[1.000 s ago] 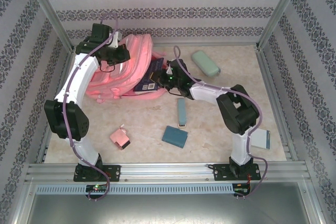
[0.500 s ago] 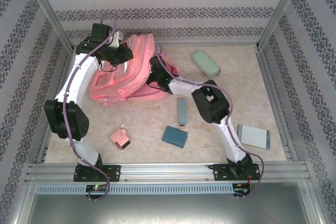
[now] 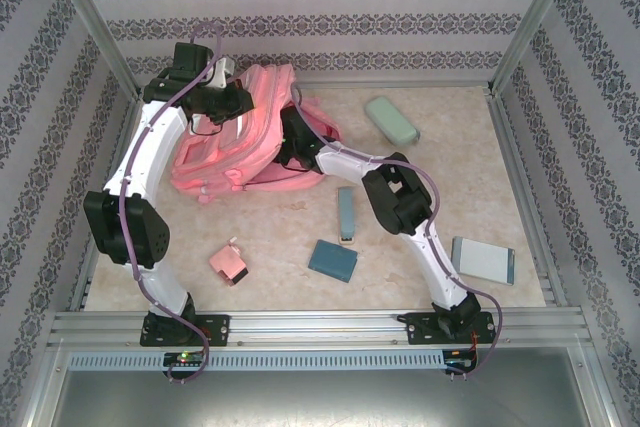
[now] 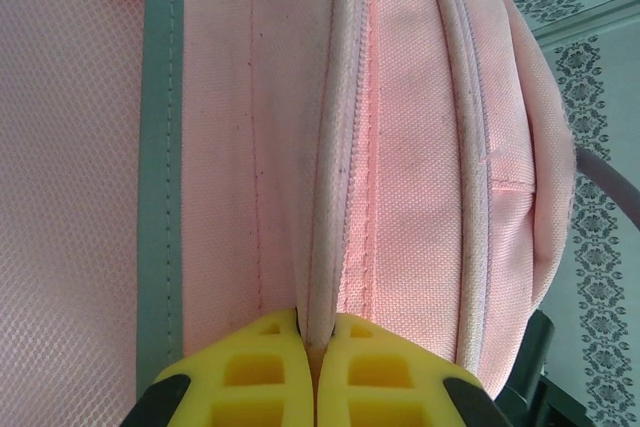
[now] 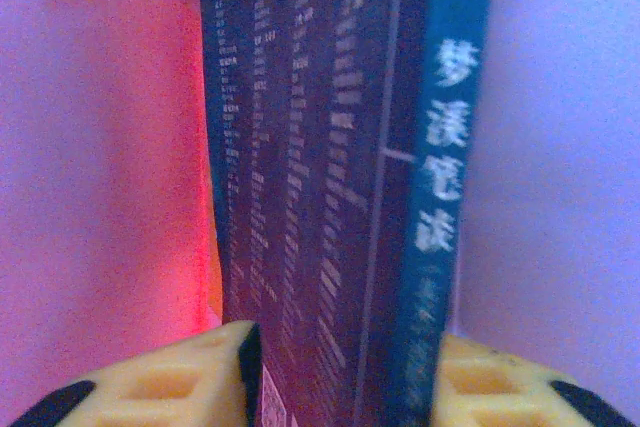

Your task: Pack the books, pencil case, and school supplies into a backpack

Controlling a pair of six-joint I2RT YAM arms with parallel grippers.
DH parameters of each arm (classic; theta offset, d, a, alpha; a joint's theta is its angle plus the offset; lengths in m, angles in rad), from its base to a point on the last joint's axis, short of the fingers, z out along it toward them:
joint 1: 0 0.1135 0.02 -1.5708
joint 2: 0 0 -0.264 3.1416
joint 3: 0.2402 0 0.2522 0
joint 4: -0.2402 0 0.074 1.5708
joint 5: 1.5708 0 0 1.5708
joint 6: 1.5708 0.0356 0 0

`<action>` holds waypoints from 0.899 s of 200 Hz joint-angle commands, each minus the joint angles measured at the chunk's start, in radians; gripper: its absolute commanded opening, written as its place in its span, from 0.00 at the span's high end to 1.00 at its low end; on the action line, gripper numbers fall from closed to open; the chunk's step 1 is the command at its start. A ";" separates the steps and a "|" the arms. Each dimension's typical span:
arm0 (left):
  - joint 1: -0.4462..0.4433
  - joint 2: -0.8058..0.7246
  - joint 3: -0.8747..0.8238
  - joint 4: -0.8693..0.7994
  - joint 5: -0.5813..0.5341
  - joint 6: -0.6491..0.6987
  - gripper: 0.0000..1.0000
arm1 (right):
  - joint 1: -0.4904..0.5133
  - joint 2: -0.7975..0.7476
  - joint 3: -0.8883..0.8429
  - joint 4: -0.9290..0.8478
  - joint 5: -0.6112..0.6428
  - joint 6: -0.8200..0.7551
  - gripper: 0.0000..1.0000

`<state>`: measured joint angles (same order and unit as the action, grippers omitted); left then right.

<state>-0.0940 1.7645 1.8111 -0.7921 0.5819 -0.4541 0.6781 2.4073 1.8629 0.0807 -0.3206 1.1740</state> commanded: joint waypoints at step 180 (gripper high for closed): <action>0.009 -0.032 0.033 0.053 0.042 0.060 1.00 | 0.003 0.040 0.211 -0.218 -0.082 -0.115 0.52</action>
<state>-0.0830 1.7664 1.8114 -0.7937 0.6113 -0.4465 0.6830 2.5637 2.1643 -0.0772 -0.4084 1.1358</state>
